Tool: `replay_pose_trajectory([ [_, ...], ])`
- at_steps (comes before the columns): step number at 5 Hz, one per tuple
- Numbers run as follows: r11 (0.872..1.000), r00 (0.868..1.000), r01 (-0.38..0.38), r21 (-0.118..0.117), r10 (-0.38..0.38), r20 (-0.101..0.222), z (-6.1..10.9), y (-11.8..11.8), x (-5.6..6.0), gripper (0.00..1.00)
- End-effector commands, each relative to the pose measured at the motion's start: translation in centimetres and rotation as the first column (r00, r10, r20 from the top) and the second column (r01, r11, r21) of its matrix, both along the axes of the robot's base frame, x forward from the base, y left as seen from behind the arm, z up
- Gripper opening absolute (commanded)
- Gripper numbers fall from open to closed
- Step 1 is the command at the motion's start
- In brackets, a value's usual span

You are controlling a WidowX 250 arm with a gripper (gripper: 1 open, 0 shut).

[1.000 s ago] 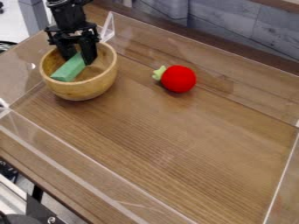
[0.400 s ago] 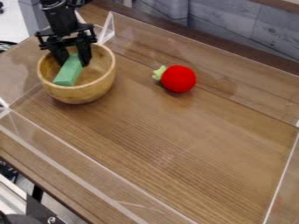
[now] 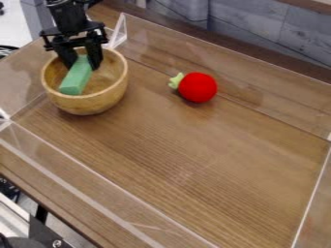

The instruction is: Remove the green stick from the brown bowl and put it on the table

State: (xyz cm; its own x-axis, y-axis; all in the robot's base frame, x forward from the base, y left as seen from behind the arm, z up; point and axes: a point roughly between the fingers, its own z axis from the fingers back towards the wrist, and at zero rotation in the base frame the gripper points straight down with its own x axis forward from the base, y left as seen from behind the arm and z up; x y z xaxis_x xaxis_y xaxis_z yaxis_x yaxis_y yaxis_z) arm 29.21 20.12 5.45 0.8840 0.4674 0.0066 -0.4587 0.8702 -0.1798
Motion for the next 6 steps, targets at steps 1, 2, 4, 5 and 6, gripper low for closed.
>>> replay_pose_trajectory([
  [1,0.999,0.998,0.016,0.043,-0.019,0.059,1.72,1.53,0.43,0.0],
  [2,0.999,0.997,0.033,0.04,-0.036,0.063,1.21,1.59,0.31,0.0],
  [4,0.992,0.991,-0.12,0.036,0.118,0.066,1.93,1.61,0.85,0.0],
  [5,0.981,0.979,-0.194,0.031,0.191,0.07,1.54,1.27,0.44,0.0],
  [6,0.964,0.961,-0.265,0.012,0.264,0.08,1.92,0.69,0.14,0.0],
])
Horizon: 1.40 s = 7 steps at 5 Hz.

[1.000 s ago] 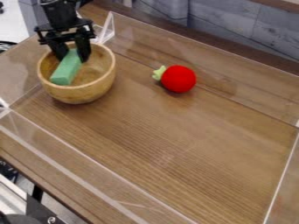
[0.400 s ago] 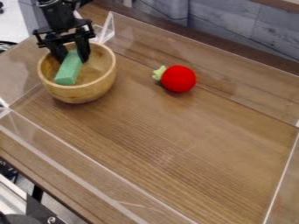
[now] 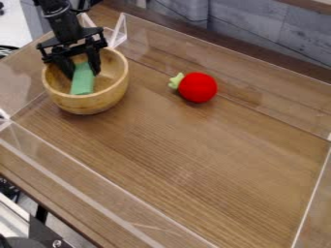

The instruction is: Remove the green stick from the brown bowl and put it on the table

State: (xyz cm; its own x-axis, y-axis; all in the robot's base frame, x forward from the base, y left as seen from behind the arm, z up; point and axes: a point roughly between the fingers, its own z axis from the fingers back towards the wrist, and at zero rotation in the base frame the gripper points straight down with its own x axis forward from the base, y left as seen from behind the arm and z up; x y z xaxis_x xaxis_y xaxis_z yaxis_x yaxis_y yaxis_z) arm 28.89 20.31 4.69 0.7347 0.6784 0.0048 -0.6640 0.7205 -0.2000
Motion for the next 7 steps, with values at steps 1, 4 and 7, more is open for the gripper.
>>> replay_pose_trajectory([
  [1,0.998,0.997,-0.037,0.044,0.034,0.063,2.2,0.5,0.2,0.0],
  [4,0.997,0.995,-0.077,0.028,0.075,0.067,2.3,-0.2,0.7,0.0],
  [7,0.999,0.989,-0.044,-0.026,0.047,0.137,8.6,-2.8,0.0,0.0],
])
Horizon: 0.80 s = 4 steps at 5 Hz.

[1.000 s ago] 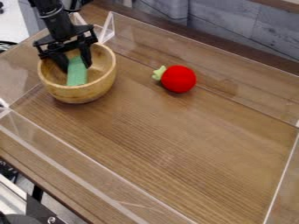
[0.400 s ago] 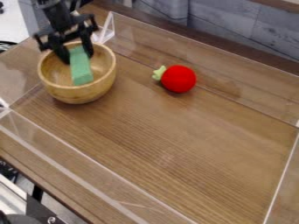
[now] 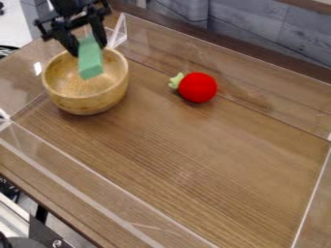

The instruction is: Remove the green stick from the brown bowl and put it on the table

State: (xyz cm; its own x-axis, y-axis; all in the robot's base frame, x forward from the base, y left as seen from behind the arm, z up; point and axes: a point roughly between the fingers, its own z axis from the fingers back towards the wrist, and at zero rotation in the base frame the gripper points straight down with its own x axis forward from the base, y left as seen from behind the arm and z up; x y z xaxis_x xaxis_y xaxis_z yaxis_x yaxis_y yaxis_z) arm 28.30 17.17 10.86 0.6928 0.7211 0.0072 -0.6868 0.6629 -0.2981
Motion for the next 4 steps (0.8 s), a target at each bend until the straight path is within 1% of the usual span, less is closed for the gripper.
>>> replay_pose_trajectory([
  [1,0.997,0.995,0.059,0.041,-0.062,0.076,2.3,-1.7,1.1,0.0],
  [2,0.983,0.979,0.181,0.041,-0.184,0.084,1.4,-5.5,1.7,0.0],
  [3,0.942,0.938,0.333,0.046,-0.336,0.087,1.6,-10.6,1.9,0.0],
  [4,0.883,0.879,0.467,0.058,-0.47,0.084,1.5,-15.6,1.6,0.0],
])
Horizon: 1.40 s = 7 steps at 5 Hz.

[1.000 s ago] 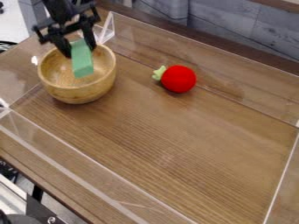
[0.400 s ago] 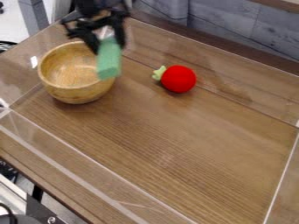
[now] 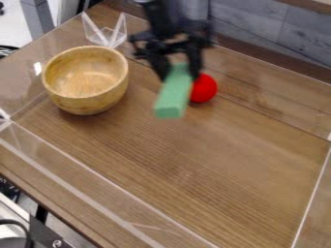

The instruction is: Remove the green stick from the brown bowl and put it on the table

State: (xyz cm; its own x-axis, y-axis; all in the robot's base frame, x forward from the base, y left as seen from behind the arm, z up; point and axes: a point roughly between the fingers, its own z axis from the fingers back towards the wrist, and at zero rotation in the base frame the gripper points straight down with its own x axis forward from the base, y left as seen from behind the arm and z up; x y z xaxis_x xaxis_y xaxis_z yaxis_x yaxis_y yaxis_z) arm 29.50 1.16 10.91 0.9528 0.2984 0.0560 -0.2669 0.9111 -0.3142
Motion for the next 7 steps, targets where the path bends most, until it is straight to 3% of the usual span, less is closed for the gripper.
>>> replay_pose_trajectory([
  [1,0.997,0.996,0.07,0.027,-0.071,0.047,0.6,-3.5,-1.1,0.0],
  [2,0.992,0.993,0.114,0.054,-0.116,0.031,-0.8,-5.9,-2.4,0.0],
  [4,0.983,0.991,0.127,0.13,-0.132,0.03,-4.6,-8.2,-2.5,0.0],
  [6,0.977,0.992,0.106,0.186,-0.116,0.042,-2.1,-10.2,-2.4,0.0],
  [7,0.978,0.998,0.049,0.201,-0.055,0.028,-2.6,-9.3,-2.9,0.0],
])
